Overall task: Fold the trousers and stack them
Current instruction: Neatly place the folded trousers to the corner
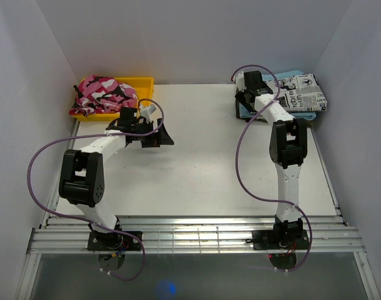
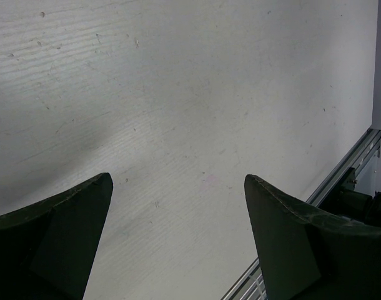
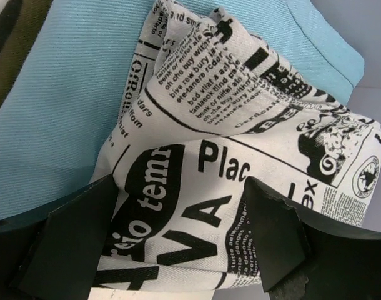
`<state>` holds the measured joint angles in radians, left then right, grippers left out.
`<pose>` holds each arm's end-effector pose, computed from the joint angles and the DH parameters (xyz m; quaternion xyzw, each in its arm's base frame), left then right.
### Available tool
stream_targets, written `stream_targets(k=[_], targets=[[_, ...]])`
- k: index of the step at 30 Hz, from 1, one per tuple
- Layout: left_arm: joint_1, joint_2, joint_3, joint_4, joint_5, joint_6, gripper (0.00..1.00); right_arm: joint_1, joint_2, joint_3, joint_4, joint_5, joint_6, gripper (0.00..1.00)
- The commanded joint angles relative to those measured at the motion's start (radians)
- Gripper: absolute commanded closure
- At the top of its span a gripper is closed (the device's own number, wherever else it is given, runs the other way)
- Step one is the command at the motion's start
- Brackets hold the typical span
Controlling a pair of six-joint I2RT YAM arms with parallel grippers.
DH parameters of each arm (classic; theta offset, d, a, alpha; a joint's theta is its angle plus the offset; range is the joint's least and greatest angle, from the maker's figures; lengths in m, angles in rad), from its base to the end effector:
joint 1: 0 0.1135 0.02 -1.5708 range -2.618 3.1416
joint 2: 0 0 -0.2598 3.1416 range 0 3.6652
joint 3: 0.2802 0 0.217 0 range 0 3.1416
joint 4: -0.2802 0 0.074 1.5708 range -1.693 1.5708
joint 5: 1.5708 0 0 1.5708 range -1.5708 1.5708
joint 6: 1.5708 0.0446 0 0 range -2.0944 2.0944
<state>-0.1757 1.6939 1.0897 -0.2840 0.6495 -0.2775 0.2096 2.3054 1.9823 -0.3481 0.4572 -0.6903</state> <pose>0.3170 -0.0837 0.2173 0.0612 0.8973 -0.3643 0.2416 0.4934 0.0848 0.2261 -0.2927 0.8327 -0.2990 0.3627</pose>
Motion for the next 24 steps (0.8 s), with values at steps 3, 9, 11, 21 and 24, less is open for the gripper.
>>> stream_targets(k=[3, 9, 11, 21, 24], targets=[[0.008, -0.025, 0.006, 0.019, 0.038, -0.014, 0.02, -0.021, -0.004, -0.028, 0.020, 0.023, -0.029, 0.12], [0.008, -0.023, 0.003, 0.022, 0.047, -0.022, 0.02, -0.006, -0.032, 0.010, -0.038, -0.026, 0.029, 0.11], [0.008, -0.023, 0.001, 0.023, 0.050, -0.025, 0.02, 0.010, -0.041, 0.018, -0.040, -0.031, 0.037, 0.11], [0.008, -0.036, -0.007, 0.028, 0.053, -0.031, 0.02, 0.037, -0.035, 0.036, -0.061, -0.028, 0.049, 0.11], [0.008, -0.036, -0.008, 0.026, 0.052, -0.029, 0.02, 0.036, -0.028, 0.021, -0.054, -0.017, 0.041, 0.11]])
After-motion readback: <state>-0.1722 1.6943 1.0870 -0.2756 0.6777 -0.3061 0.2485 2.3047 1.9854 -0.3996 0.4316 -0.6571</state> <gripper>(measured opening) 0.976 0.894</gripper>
